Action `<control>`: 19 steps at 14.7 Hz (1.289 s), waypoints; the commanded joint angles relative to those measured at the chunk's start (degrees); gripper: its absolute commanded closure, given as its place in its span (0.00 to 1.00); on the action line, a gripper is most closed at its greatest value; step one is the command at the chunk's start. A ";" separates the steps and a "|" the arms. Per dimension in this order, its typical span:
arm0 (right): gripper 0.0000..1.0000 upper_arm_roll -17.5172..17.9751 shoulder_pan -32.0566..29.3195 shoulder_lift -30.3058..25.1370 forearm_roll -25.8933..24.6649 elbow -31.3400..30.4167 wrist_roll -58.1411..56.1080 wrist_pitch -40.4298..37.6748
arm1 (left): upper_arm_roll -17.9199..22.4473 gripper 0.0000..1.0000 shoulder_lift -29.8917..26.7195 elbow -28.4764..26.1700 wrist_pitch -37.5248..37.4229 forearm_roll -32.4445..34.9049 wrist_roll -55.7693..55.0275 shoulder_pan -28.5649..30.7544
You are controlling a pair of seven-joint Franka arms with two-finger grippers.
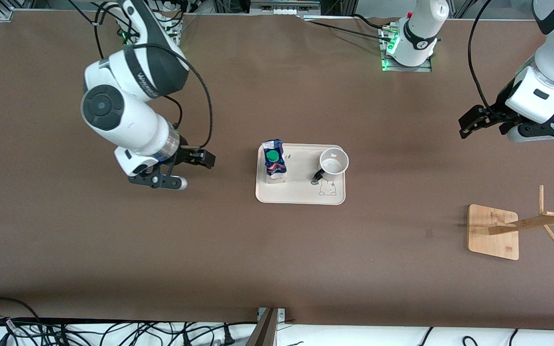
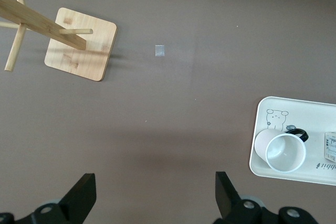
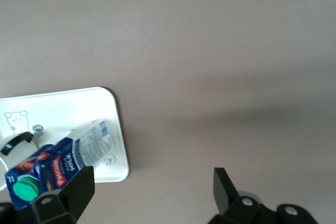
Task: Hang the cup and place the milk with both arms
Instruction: 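Move the right gripper over the blue milk carton on the tray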
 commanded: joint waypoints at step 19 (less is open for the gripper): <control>0.00 -0.62 15.09 5.10 -1.42 0.01 23.52 15.15 | -0.82 0.00 1.05 2.09 -1.23 1.09 0.10 0.46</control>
